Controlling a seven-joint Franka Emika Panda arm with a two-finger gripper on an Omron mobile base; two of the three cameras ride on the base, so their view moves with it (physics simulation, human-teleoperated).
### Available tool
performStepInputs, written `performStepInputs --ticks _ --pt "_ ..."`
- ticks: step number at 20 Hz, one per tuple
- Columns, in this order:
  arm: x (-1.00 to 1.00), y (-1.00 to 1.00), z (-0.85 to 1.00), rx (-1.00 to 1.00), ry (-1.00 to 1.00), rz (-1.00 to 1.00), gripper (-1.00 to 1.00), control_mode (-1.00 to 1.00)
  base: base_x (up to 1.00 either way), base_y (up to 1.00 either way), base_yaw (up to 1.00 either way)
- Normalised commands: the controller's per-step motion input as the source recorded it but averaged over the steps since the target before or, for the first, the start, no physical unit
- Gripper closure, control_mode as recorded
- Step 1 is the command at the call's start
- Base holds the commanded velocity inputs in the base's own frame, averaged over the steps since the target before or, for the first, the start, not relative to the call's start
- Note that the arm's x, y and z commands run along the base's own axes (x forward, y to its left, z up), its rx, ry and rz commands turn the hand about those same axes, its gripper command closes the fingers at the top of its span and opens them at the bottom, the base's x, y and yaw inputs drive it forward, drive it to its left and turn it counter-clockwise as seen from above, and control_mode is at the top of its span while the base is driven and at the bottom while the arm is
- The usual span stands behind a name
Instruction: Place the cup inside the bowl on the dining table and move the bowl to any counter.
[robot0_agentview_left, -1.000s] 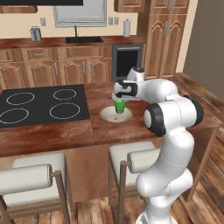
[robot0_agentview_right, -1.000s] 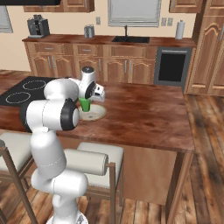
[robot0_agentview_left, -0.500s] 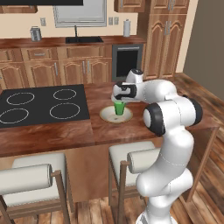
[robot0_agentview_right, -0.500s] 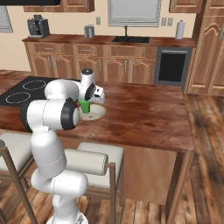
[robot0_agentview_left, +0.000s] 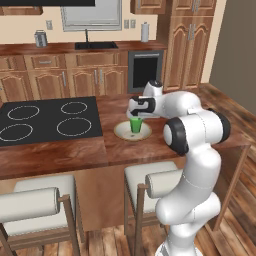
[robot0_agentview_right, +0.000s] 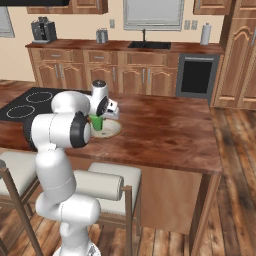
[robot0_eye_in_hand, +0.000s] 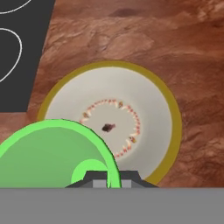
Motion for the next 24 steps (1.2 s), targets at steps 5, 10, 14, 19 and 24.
performStepInputs --ticks 5,10,14,19,24 --pt "0.01 0.0 -0.17 0.0 0.0 0.0 1.0 -1.0 0.0 0.0 0.0" --pt "0.02 0.0 -0.17 0.0 0.0 0.0 1.0 -1.0 0.0 0.0 0.0" --pt "0.02 0.0 -0.13 0.0 0.0 0.0 1.0 -1.0 0.0 0.0 0.0" --pt "0.03 0.0 -0.09 0.0 0.0 0.0 1.0 -1.0 0.0 0.0 0.0" --pt "0.03 0.0 -0.05 0.0 0.0 0.0 1.0 -1.0 0.0 0.0 0.0"
